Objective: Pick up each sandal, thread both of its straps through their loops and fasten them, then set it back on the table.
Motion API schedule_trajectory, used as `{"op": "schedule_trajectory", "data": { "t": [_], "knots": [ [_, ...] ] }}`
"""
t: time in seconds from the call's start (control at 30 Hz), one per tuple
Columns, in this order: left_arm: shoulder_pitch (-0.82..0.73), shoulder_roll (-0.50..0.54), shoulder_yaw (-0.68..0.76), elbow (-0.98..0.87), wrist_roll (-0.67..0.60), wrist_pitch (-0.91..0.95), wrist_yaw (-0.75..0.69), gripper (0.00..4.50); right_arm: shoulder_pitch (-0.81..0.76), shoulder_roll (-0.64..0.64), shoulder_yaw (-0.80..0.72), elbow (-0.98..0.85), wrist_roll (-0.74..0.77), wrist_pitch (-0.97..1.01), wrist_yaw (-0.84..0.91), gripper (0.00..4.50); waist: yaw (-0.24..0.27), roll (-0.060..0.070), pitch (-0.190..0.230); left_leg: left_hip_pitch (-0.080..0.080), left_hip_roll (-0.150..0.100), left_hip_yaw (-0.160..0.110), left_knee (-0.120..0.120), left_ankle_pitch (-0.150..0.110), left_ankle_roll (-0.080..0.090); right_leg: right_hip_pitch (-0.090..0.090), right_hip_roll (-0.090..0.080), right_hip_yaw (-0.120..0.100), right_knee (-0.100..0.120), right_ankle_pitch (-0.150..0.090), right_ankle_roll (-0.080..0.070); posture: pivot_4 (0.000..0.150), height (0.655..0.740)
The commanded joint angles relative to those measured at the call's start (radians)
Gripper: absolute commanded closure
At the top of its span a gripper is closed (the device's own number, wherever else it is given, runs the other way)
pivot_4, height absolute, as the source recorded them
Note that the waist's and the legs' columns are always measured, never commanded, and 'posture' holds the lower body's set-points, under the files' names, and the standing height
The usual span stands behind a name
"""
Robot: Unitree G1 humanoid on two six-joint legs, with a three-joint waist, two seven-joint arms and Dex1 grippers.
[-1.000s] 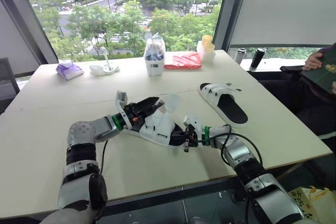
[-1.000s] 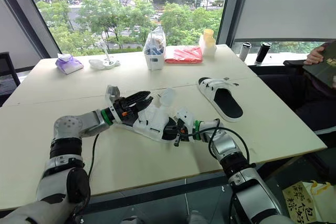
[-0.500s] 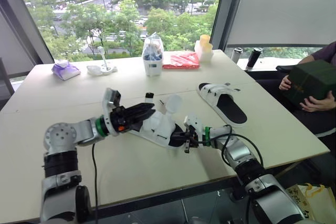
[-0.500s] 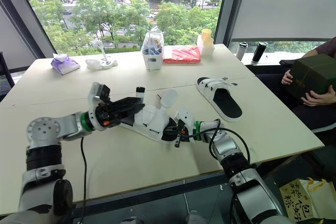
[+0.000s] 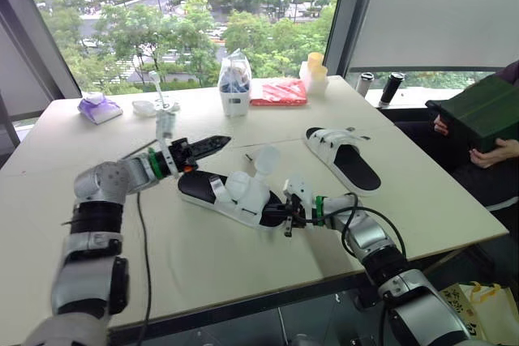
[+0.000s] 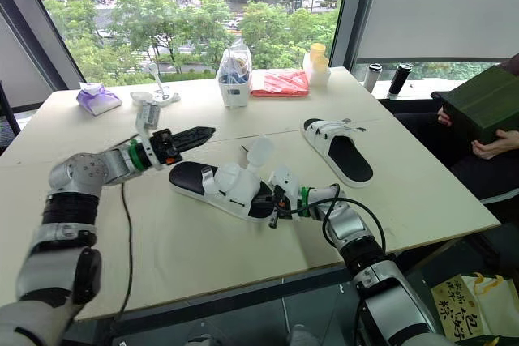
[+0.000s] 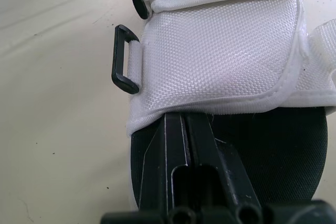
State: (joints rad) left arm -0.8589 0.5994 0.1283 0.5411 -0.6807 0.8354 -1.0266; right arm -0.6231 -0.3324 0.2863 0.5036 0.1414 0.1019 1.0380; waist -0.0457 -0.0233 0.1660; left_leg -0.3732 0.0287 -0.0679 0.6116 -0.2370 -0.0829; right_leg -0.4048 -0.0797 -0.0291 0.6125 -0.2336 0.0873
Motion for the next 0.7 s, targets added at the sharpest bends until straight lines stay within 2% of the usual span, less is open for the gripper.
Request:
{"op": "schedule_trajectory", "data": {
  "t": [0.03, 0.1, 0.37, 0.53, 0.7],
  "knots": [
    [0.01, 0.034, -0.014, 0.026, 0.042, 0.001, -0.061, 0.8, 0.071, -0.015, 0.051, 0.091, -0.088, 0.053, -0.028, 4.5, 0.001, 0.0, 0.0, 0.0, 0.0, 0.0, 0.0, 0.0, 0.0, 0.0, -0.001, 0.0, 0.0, 0.0, 0.0, 0.15, 0.74],
    [0.053, 0.04, -0.019, -0.015, 0.029, 0.066, -0.075, 0.03, 0.072, -0.013, 0.052, 0.09, -0.088, 0.055, -0.029, 4.5, 0.0, 0.0, 0.0, 0.0, 0.0, 0.0, 0.0, 0.0, 0.0, 0.0, -0.001, 0.0, 0.0, 0.0, 0.0, 0.15, 0.74],
    [0.211, 0.003, 0.047, -0.145, -0.022, 0.228, 0.013, 0.03, 0.074, -0.01, 0.054, 0.084, -0.086, 0.06, -0.025, 4.5, 0.001, 0.0, 0.0, 0.0, 0.002, 0.0, -0.001, 0.0, 0.0, -0.001, 0.0, -0.001, 0.0, 0.0, 0.0, 0.15, 0.74],
    [0.233, -0.042, 0.071, -0.146, -0.031, 0.247, 0.057, 0.03, 0.067, -0.01, 0.057, 0.093, -0.088, 0.056, -0.021, 4.5, 0.001, 0.0, 0.0, 0.0, 0.002, 0.0, 0.0, 0.0, 0.0, -0.001, -0.001, -0.001, 0.0, 0.0, 0.0, 0.15, 0.74],
    [0.18, -0.118, 0.068, -0.039, 0.005, 0.202, 0.082, 0.03, 0.06, -0.007, 0.058, 0.097, -0.09, 0.055, -0.022, 4.5, 0.002, 0.0, 0.0, 0.0, 0.001, 0.0, 0.0, 0.0, 0.0, -0.001, -0.001, -0.001, 0.0, 0.0, 0.0, 0.15, 0.74]
  ]
}}
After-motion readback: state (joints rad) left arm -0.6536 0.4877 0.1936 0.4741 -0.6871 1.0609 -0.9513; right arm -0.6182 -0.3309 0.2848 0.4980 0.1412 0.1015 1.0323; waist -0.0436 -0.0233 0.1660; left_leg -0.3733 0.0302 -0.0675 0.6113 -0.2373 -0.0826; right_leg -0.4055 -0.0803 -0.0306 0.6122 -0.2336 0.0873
